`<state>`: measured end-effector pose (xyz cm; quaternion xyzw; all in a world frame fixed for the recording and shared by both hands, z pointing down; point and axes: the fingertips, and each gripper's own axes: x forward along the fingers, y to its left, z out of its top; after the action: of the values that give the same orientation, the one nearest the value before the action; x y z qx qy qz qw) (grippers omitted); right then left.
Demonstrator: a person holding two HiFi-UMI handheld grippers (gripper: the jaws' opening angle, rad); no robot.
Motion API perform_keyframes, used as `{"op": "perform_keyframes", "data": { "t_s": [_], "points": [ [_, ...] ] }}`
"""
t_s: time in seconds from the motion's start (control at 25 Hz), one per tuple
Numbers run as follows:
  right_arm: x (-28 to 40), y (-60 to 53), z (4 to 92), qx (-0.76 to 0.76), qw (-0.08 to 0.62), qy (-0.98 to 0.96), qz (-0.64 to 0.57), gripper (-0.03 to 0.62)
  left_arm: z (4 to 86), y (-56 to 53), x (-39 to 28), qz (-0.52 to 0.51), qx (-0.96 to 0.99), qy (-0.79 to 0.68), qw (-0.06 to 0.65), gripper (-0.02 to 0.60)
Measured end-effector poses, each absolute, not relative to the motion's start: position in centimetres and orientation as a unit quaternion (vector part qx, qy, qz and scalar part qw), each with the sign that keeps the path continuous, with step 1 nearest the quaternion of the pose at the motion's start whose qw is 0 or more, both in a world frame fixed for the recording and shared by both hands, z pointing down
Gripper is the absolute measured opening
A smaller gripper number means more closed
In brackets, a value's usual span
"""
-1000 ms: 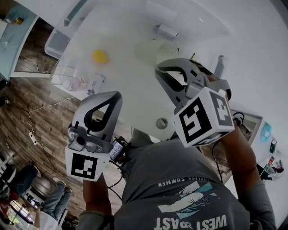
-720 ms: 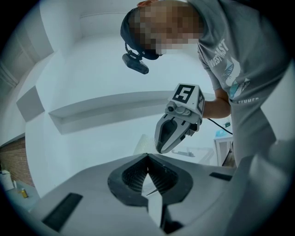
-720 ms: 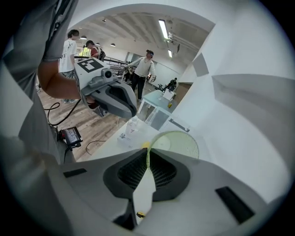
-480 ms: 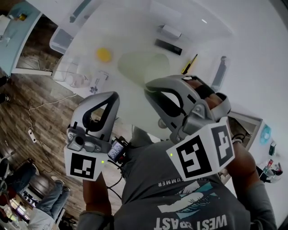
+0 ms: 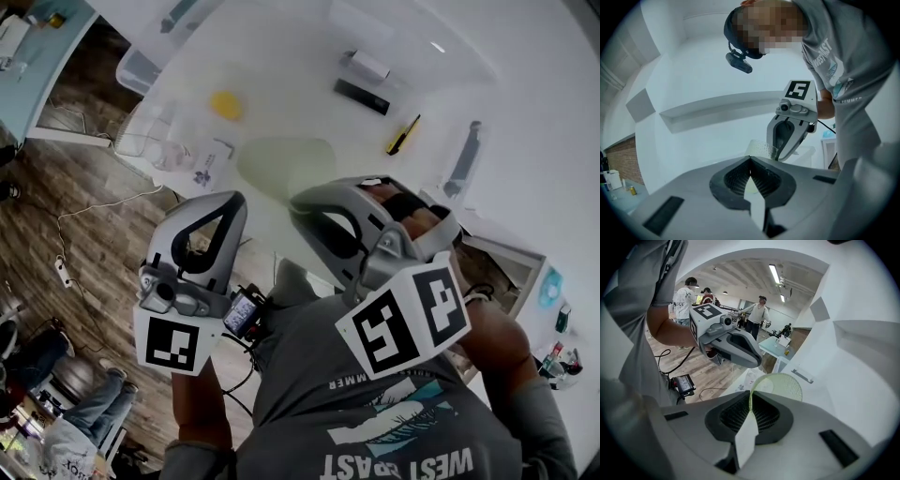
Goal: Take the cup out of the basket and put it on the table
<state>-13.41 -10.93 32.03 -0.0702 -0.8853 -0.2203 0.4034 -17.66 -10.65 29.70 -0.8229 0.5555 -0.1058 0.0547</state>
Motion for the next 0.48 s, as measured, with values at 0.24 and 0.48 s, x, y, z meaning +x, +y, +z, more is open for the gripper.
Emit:
{"op": "perform_keyframes", "data": {
  "t_s": [0.24,0.48],
  "points": [
    [-14.2,-9.1,33.9,-0.093,0.411,-0.881,-0.217,0.028,30.7,-9.5,-18.6,-0.107,-0.817,0.566,0.043,0.009],
    [-14.7,-7.3,36.1,-0.117,0.423,-0.872,-0.215,0.028,31.6,-8.4,-19.5,-0.104,-0.81,0.576,0.032,0.009]
  ]
}}
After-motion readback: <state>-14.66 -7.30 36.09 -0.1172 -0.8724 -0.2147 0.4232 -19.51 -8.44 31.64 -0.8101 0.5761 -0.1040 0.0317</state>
